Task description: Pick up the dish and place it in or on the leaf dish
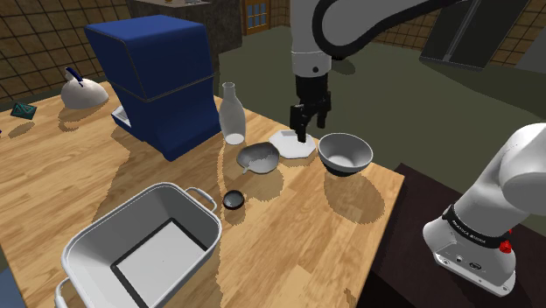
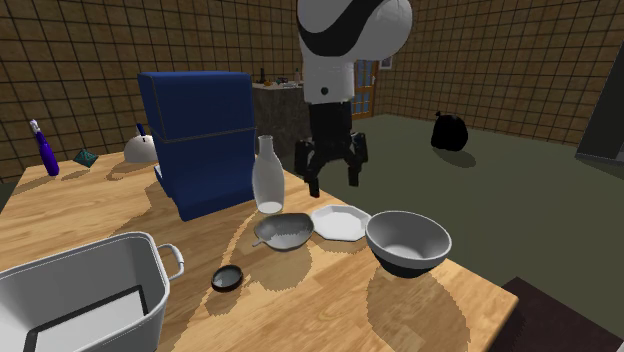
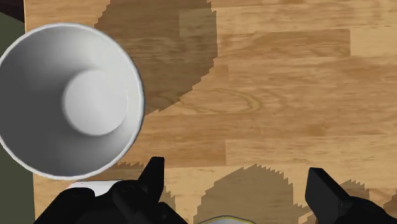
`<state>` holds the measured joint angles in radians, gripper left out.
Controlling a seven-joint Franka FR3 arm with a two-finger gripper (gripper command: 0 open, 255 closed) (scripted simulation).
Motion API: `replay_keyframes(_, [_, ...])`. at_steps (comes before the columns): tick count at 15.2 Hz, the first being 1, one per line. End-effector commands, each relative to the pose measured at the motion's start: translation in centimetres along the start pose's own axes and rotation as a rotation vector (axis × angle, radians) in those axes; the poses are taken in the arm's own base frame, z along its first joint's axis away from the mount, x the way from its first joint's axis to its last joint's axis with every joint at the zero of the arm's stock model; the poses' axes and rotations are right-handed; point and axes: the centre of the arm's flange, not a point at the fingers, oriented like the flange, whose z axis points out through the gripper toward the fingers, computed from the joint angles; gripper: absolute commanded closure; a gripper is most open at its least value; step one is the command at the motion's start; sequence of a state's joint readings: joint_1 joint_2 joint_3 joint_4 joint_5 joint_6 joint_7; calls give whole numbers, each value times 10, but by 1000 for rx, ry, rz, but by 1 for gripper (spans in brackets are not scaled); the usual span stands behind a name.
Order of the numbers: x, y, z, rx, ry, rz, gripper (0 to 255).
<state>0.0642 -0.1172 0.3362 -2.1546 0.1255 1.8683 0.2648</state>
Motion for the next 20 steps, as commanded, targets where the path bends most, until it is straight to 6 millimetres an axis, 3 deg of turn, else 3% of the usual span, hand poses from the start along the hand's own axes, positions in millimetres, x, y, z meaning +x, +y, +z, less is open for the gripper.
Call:
replay_keyframes(1, [17,-16,13,4,-11,5,0])
replay_keyframes(20, [174,-173,144,31,-114,45,0])
